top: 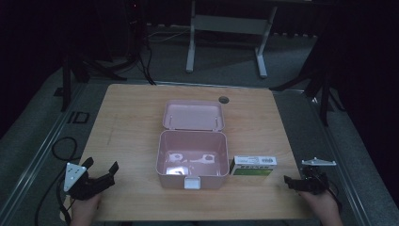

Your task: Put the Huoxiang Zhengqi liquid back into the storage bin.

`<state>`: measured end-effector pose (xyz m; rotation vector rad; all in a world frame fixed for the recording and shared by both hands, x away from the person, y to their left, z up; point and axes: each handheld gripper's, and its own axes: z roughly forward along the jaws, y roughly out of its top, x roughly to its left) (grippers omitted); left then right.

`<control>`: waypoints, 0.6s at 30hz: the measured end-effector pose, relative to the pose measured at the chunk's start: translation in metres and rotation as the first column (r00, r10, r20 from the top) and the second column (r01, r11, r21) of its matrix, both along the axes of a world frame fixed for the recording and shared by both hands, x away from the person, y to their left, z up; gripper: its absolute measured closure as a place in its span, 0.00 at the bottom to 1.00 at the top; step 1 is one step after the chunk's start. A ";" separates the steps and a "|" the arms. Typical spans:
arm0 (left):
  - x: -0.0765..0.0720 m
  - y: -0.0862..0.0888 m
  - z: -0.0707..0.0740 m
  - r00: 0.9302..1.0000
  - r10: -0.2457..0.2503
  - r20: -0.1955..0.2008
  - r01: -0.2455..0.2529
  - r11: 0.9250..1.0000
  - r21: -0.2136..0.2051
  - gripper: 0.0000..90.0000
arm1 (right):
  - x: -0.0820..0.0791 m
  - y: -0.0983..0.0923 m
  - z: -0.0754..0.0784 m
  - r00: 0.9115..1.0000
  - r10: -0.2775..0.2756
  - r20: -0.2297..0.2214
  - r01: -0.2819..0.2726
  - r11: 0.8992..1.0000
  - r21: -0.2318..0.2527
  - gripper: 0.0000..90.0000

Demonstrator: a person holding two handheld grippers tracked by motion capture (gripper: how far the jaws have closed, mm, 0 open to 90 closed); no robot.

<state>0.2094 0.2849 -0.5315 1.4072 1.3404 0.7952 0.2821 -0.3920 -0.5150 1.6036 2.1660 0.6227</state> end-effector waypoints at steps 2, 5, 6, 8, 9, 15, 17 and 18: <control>-0.001 -0.001 0.001 1.000 -0.005 0.002 0.005 1.000 -0.001 0.05 | 0.004 -0.005 0.005 0.999 0.036 -0.033 -0.037 0.999 -0.011 0.13; 0.000 -0.003 0.001 1.000 -0.008 -0.002 0.008 1.000 0.011 0.05 | 0.007 -0.007 0.014 0.982 0.169 -0.082 -0.168 0.986 0.019 0.12; 0.001 -0.004 0.002 1.000 -0.009 0.000 0.009 1.000 0.011 0.05 | 0.008 -0.006 0.016 0.974 0.203 -0.101 -0.202 0.979 0.017 0.12; 0.001 -0.004 0.001 1.000 -0.012 0.001 0.012 1.000 0.011 0.05 | 0.010 -0.004 0.018 0.959 0.250 -0.132 -0.255 0.967 -0.022 0.12; 0.001 -0.004 0.001 1.000 -0.012 -0.001 0.012 1.000 0.016 0.05 | 0.010 -0.003 0.019 0.952 0.270 -0.146 -0.277 0.961 -0.030 0.12; 0.001 -0.001 -0.002 1.000 -0.002 -0.011 0.002 1.000 -0.008 0.05 | 0.017 0.000 0.020 0.909 0.361 -0.208 -0.383 0.920 -0.076 0.13; 0.002 0.000 -0.003 1.000 -0.002 -0.020 0.002 1.000 -0.010 0.05 | 0.020 0.000 0.020 0.891 0.388 -0.235 -0.416 0.905 -0.084 0.13; 0.003 0.000 -0.003 1.000 -0.002 -0.020 0.001 1.000 -0.015 0.05 | 0.021 0.000 0.020 0.882 0.401 -0.248 -0.434 0.896 -0.093 0.13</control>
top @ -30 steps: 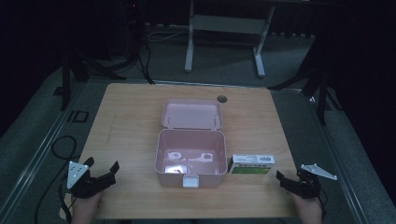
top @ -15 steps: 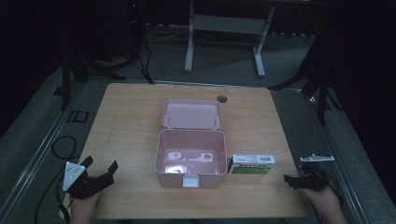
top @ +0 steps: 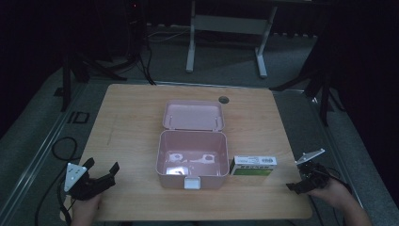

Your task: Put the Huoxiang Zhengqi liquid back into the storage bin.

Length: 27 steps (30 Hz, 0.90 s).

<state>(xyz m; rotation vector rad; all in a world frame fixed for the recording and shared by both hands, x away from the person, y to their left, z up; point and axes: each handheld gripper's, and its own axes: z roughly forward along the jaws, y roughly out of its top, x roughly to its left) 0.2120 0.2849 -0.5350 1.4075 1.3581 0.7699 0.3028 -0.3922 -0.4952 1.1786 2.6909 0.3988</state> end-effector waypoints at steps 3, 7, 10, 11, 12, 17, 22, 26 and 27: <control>-0.001 -0.001 -0.001 1.000 -0.003 -0.008 0.003 1.000 0.007 0.05 | 0.002 0.001 0.001 0.998 0.067 -0.020 -0.067 0.998 -0.021 0.13; -0.003 0.000 -0.003 1.000 -0.002 -0.019 0.002 1.000 0.008 0.05 | 0.003 0.006 0.005 0.985 0.168 -0.050 -0.170 0.984 -0.052 0.13; -0.004 -0.001 -0.002 1.000 -0.006 -0.023 0.006 1.000 -0.006 0.05 | 0.004 0.011 0.006 0.971 0.229 -0.075 -0.235 0.968 -0.090 0.13; -0.004 -0.002 -0.001 1.000 -0.013 -0.018 0.013 1.000 -0.013 0.05 | 0.004 0.012 0.006 0.966 0.243 -0.087 -0.251 0.962 -0.107 0.13; -0.005 -0.004 0.001 1.000 -0.021 -0.009 0.021 1.000 -0.013 0.05 | 0.004 0.015 0.006 0.962 0.256 -0.097 -0.267 0.956 -0.124 0.13; -0.006 -0.013 0.003 0.998 -0.059 0.004 0.059 0.998 0.000 0.05 | 0.003 0.030 0.010 0.921 0.367 -0.133 -0.387 0.905 -0.177 0.14; -0.005 -0.013 0.003 0.998 -0.061 0.003 0.061 0.998 -0.005 0.05 | 0.001 0.045 0.014 0.887 0.432 -0.165 -0.457 0.873 -0.170 0.14; -0.007 -0.009 0.005 0.999 -0.051 0.012 0.051 0.998 -0.046 0.05 | 0.000 0.059 0.018 0.867 0.460 -0.192 -0.490 0.856 -0.165 0.14; -0.008 -0.007 0.006 0.999 -0.045 0.019 0.046 0.997 -0.059 0.05 | -0.001 0.063 0.020 0.863 0.466 -0.193 -0.496 0.854 -0.156 0.14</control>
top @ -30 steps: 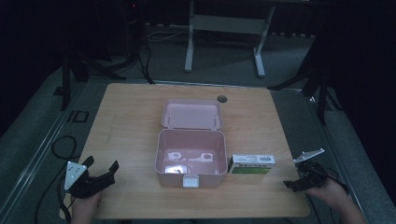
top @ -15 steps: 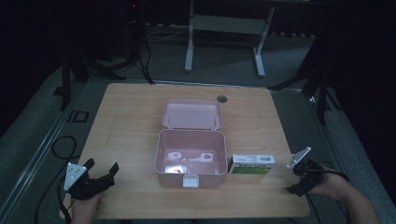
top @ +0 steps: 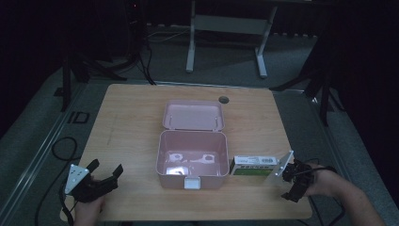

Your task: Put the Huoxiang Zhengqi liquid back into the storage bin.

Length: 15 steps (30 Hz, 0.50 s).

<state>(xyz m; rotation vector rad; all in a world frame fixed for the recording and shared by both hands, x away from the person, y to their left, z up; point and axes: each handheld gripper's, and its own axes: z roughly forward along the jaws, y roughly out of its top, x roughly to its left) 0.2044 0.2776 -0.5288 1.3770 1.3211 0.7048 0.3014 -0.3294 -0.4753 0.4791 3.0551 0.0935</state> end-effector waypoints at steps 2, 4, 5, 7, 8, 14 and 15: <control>-0.002 0.002 0.003 1.000 0.007 0.015 -0.007 1.000 -0.017 0.05 | -0.002 0.006 0.003 1.000 0.018 -0.009 -0.018 1.000 0.013 0.15; -0.004 0.003 0.004 1.000 0.014 0.024 -0.013 0.999 -0.030 0.05 | -0.003 0.012 0.004 0.999 0.040 -0.018 -0.040 0.999 0.016 0.15; -0.004 0.004 0.004 1.000 0.014 0.027 -0.013 0.999 -0.031 0.05 | -0.004 0.015 0.004 0.998 0.052 -0.025 -0.052 0.998 0.017 0.15; -0.004 0.005 0.004 1.000 0.015 0.025 -0.014 0.999 -0.031 0.05 | -0.005 0.020 0.004 0.996 0.072 -0.042 -0.072 0.997 0.020 0.15; -0.004 0.005 0.004 1.000 0.015 0.025 -0.014 0.999 -0.033 0.05 | -0.006 0.023 0.004 0.996 0.080 -0.047 -0.079 0.997 0.021 0.16; -0.004 0.005 0.004 1.000 0.013 0.024 -0.012 0.999 -0.033 0.05 | -0.009 0.038 0.005 0.988 0.123 -0.091 -0.121 0.992 0.035 0.16; -0.004 0.005 0.004 1.000 0.012 0.024 -0.011 0.999 -0.030 0.05 | -0.010 0.040 0.006 0.987 0.130 -0.091 -0.127 0.991 0.038 0.16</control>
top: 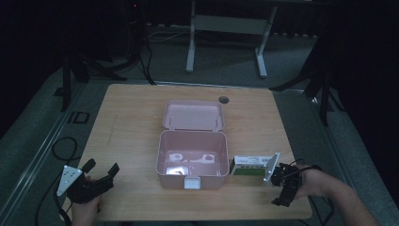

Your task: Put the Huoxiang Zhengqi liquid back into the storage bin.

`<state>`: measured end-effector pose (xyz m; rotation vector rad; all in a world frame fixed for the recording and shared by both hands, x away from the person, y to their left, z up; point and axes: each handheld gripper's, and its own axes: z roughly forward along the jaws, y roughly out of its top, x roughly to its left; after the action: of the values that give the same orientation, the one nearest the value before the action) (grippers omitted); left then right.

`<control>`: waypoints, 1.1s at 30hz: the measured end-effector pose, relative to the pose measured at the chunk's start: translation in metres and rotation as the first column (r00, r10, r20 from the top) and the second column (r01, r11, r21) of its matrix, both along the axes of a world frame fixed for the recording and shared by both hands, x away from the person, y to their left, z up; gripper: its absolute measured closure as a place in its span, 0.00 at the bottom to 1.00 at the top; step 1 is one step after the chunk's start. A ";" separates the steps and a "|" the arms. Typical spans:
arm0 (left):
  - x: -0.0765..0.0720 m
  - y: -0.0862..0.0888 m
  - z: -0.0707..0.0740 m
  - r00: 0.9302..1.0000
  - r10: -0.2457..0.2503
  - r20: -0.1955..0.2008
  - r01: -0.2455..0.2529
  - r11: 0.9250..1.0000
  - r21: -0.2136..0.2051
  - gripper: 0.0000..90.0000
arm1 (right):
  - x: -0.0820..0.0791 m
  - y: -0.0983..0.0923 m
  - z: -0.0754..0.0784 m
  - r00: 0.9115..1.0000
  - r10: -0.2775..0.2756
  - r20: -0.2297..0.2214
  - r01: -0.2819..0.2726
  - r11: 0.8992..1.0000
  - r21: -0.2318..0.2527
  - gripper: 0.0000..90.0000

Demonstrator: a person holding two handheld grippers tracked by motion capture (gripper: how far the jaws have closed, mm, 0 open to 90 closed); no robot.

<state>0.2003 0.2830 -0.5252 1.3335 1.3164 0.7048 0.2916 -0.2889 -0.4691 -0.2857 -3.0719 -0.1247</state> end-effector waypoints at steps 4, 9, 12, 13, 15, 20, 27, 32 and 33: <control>-0.001 -0.001 0.000 1.000 0.000 0.005 0.000 1.000 0.009 0.05 | -0.004 0.009 0.006 1.000 0.024 -0.004 -0.024 0.999 0.028 0.16; -0.002 -0.001 0.001 1.000 -0.002 0.006 0.002 1.000 0.011 0.05 | -0.009 0.020 0.019 0.999 0.049 0.000 -0.049 0.997 0.060 0.16; -0.002 0.000 0.001 1.000 -0.004 0.007 0.004 1.000 0.011 0.05 | -0.010 0.029 0.026 0.998 0.068 -0.003 -0.068 0.996 0.051 0.16; -0.002 0.000 0.001 1.000 -0.002 0.007 0.002 1.000 0.008 0.05 | -0.010 0.032 0.029 0.997 0.077 -0.005 -0.077 0.996 0.050 0.17; -0.001 0.001 0.001 1.000 -0.002 0.003 0.002 1.000 0.003 0.05 | -0.009 0.038 0.034 0.996 0.088 -0.007 -0.087 0.995 0.053 0.16; -0.002 0.001 0.001 1.000 -0.005 0.004 0.005 1.000 0.003 0.05 | -0.002 0.051 0.044 0.993 0.117 0.002 -0.117 0.991 0.058 0.16; -0.001 0.002 -0.001 1.000 -0.017 -0.003 0.017 1.000 -0.005 0.05 | 0.013 0.064 0.061 0.991 0.127 0.049 -0.129 0.991 0.038 0.14; -0.002 0.001 -0.001 1.000 -0.025 0.002 0.025 1.000 -0.005 0.05 | 0.027 0.067 0.064 0.991 0.113 0.071 -0.115 0.993 0.022 0.13; -0.002 0.001 -0.001 1.000 -0.027 0.003 0.027 1.000 -0.007 0.05 | 0.033 0.069 0.064 0.991 0.107 0.074 -0.109 0.994 0.013 0.12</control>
<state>0.1988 0.2839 -0.5261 1.3420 1.2956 0.6829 0.3246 -0.2197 -0.4051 -0.1160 -3.1484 -0.1590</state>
